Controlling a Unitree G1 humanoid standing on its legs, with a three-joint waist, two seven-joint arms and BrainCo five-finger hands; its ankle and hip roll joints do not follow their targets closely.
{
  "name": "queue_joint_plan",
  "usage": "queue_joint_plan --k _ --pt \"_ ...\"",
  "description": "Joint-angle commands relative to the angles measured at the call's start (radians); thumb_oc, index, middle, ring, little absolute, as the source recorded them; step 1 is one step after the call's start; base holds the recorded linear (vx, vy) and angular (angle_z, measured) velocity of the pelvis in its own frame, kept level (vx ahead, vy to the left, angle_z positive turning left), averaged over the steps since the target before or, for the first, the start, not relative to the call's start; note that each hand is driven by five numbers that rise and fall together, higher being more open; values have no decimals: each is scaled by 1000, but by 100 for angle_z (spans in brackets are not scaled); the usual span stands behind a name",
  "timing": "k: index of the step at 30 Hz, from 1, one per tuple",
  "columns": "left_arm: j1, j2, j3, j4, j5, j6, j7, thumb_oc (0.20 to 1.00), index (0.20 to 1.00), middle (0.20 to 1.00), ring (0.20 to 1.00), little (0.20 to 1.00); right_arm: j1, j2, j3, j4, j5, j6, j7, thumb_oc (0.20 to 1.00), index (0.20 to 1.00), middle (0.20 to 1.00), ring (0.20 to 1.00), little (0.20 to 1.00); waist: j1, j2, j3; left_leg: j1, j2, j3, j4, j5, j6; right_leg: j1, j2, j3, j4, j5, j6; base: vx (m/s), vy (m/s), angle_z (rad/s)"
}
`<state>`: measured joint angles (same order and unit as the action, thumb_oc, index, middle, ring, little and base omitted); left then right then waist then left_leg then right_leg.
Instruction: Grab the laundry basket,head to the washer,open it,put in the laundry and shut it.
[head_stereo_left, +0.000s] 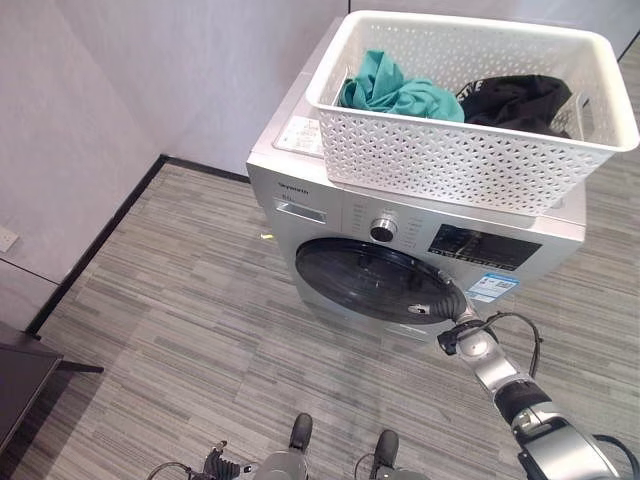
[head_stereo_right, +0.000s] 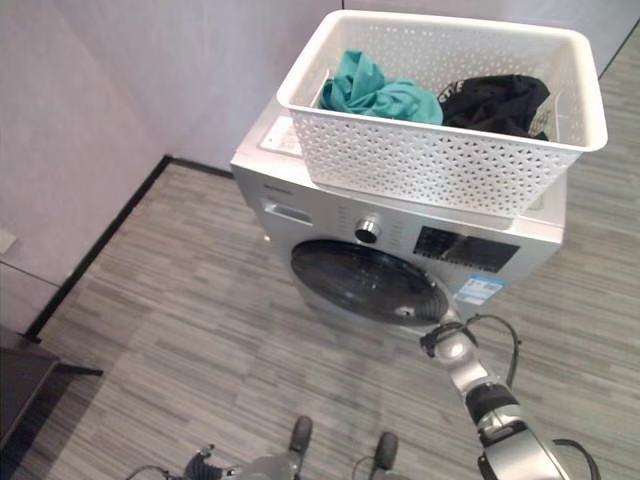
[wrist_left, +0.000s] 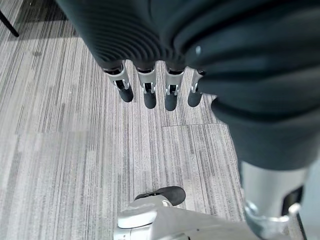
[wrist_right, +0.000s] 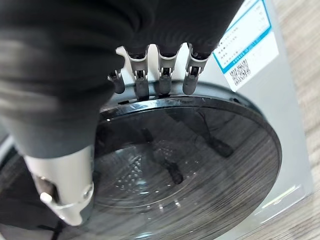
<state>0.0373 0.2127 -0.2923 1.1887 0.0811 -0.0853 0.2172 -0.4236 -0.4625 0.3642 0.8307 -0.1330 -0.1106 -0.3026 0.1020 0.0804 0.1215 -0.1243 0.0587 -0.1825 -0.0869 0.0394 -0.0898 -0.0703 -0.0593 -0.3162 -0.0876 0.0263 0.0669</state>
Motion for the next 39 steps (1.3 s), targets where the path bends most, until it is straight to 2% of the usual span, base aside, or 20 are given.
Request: queue_joint_plan --k 1,6,8,18,28,29,30,32,39 --pt "-38 -8 -71 58 6 -16 6 1000 1000 1000 1000 1000 -86 -17 40 17 -11 -18 -21 1000 1000 1000 1000 1000 21 -53 0 7 -64 11 0 -38 45 19 -75 80 0 -65 60 0 0 0" --pt "-38 -9 -85 56 -5 -17 -3 1000 1000 1000 1000 1000 -147 -3 103 107 -3 -20 16 1000 1000 1000 1000 1000 27 -43 8 -8 -68 19 0 -32 45 -4 -81 90 0 -55 62 -7 4 -3" --pt "-38 -9 -98 52 -6 -21 -1 1000 1000 1000 1000 1000 -205 -2 135 156 -37 -12 -1 1000 1000 1000 1000 1000 31 -32 15 -20 -72 27 0 -27 45 -19 -84 100 0 -48 64 -23 26 -6" --pt "-66 -24 -147 26 -30 -35 10 1000 1000 1000 1000 1000 -313 1 171 262 -41 -3 -21 1000 1000 1000 1000 1000 47 -3 32 -55 -83 19 0 -11 44 -52 -94 106 0 -37 66 -9 10 -7" --pt "-73 -28 -165 34 -35 -36 25 1000 1000 1000 1000 1000 -371 20 169 346 -50 18 -55 1000 1000 1000 1000 1000 56 12 47 -76 -92 11 0 -2 45 -71 -102 104 0 -29 69 -1 1 0" --pt "-74 -27 -168 35 -36 -37 28 1000 1000 1000 1000 1000 -381 16 167 355 -52 19 -64 956 956 956 956 956 58 14 50 -80 -94 10 0 -1 44 -75 -103 103 0 -28 70 -31 16 1" --pt "-76 -26 -170 34 -37 -37 30 1000 1000 1000 1000 1000 -391 15 170 357 -51 20 -66 589 589 589 589 589 60 16 52 -84 -94 8 0 1 44 -79 -104 103 0 -27 69 0 0 0" --pt "-79 -26 -171 34 -39 -38 30 1000 1000 1000 1000 1000 -404 9 174 363 -55 21 -70 200 200 200 200 200 61 17 55 -88 -96 5 0 3 45 -83 -104 104 0 -24 69 0 0 0" --pt "-113 -8 -195 -32 -88 -52 43 1000 1000 1000 1000 1000 -533 -87 205 442 -77 29 -111 200 200 200 200 200 97 38 102 -159 -103 6 0 34 40 -155 -111 110 0 5 76 -64 8 -5"
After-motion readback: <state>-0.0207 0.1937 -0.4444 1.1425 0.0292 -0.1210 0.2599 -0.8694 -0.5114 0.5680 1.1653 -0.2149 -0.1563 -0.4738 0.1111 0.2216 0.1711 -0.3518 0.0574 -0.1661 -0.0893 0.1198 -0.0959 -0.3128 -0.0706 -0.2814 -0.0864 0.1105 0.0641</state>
